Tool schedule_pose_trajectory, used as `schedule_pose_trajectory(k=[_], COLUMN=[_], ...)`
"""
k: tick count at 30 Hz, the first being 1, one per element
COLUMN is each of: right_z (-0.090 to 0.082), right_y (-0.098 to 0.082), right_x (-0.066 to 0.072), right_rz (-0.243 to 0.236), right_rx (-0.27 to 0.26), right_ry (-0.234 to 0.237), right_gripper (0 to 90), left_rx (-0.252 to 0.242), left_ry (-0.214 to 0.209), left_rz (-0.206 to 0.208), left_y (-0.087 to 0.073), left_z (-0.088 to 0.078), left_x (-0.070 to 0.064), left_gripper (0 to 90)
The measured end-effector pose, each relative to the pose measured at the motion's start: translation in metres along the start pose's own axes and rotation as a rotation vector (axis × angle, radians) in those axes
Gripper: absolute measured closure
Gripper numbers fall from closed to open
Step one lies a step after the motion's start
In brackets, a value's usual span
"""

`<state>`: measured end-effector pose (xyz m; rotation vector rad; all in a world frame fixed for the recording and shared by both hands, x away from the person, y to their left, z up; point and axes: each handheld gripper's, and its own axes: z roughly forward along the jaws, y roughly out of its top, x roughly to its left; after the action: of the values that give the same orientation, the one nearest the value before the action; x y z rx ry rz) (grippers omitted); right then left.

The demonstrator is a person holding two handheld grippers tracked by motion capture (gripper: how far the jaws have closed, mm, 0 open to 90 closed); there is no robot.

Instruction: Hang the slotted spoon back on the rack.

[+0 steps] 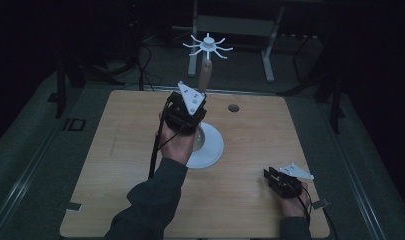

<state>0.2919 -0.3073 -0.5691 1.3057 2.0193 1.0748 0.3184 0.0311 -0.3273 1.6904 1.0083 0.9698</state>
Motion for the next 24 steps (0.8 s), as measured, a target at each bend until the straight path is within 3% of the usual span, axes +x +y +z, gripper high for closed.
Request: schedule_pose_trajectory(k=[24], right_z=[-0.0002], right_y=[0.0000], right_x=[0.0005], right_rz=[0.000], right_rx=[0.000], right_ry=[0.004], right_gripper=[71.3], left_rx=[0.033], left_ry=[0.045], left_rz=[0.010], left_y=[0.0077], left_z=[0.0103], left_x=[0.0022], left_gripper=[74.5])
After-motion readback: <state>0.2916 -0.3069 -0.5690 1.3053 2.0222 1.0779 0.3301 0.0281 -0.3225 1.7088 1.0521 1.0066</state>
